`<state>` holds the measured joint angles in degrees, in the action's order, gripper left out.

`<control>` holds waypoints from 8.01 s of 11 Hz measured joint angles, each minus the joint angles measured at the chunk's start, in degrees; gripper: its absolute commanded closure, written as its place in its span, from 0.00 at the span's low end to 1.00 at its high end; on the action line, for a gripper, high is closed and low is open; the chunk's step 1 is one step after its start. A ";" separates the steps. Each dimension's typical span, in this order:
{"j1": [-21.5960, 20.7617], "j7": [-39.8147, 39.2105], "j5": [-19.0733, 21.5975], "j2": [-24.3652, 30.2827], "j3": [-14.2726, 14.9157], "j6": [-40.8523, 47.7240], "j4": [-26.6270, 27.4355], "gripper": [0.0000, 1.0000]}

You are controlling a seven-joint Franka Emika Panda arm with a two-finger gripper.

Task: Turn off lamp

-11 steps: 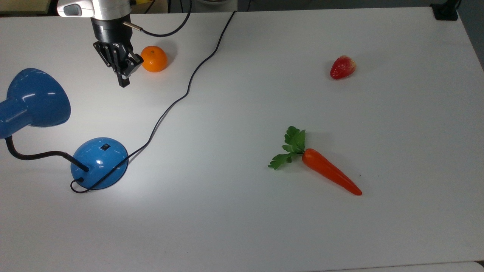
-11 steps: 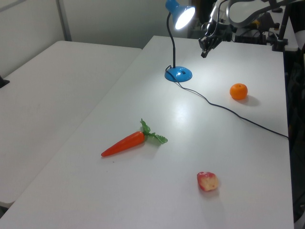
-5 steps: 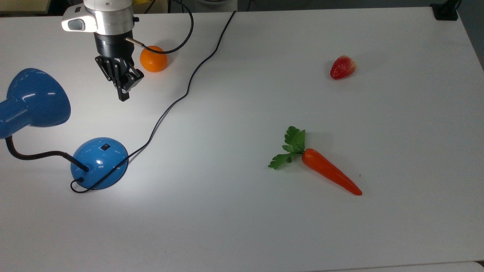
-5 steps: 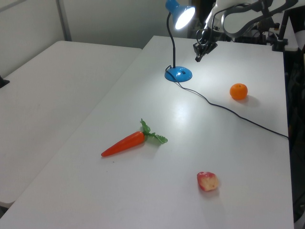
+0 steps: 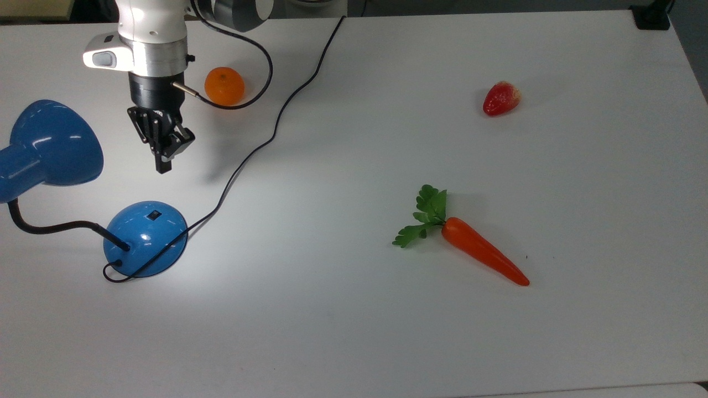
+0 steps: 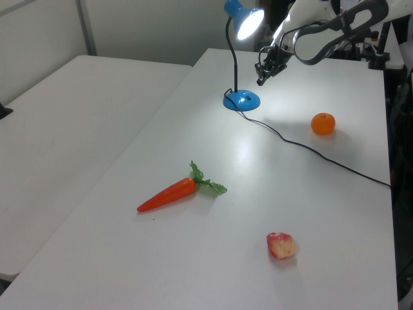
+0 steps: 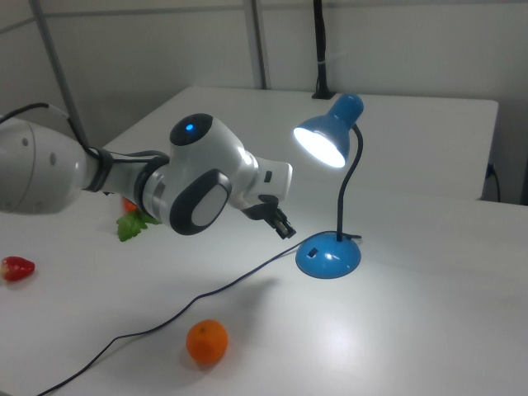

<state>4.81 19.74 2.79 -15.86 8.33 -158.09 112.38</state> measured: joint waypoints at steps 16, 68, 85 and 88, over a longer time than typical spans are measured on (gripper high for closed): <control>-1.07 0.82 -2.62 -12.24 2.60 -3.91 -8.36 1.00; 1.03 0.92 -11.89 -7.47 -0.22 5.29 -4.85 0.90; -5.03 -13.64 -2.99 12.84 -2.18 52.01 -7.29 0.00; -5.05 -14.42 -1.43 13.01 -2.16 54.15 -9.06 0.00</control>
<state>-0.24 5.32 1.37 -2.85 6.17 -103.95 103.32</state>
